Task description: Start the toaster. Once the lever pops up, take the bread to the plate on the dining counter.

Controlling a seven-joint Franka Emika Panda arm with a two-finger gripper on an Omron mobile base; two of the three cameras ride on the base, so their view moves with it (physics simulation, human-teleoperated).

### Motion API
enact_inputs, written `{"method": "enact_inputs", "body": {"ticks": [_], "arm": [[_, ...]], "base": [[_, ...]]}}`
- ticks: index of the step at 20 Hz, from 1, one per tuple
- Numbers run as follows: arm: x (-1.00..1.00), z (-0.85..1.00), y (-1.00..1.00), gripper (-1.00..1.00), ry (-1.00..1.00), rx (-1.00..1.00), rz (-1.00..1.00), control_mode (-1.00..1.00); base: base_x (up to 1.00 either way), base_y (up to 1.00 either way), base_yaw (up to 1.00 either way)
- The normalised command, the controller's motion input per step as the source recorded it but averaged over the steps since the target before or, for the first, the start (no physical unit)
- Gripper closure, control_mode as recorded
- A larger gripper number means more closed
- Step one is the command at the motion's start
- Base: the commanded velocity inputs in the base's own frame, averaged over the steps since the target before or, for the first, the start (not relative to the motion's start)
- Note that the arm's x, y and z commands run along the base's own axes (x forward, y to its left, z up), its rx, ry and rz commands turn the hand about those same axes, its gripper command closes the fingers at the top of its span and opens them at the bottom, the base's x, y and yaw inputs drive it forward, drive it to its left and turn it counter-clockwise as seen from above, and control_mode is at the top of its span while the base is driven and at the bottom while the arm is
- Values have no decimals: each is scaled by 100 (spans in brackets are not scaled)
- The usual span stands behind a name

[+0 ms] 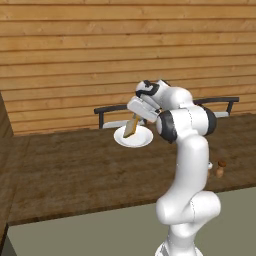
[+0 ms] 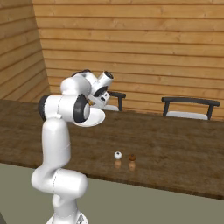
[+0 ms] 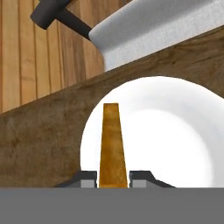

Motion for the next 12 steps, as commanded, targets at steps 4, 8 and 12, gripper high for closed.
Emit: {"method": "enact_inputs", "body": {"ticks": [4, 8, 12], "arm": [[4, -6, 0, 100, 0, 0, 1, -100], [0, 0, 0, -100, 0, 0, 0, -100], [-3, 1, -6, -100, -2, 0, 0, -100]], "base": [[0, 0, 0], [0, 0, 0], [0, 0, 0]]}}
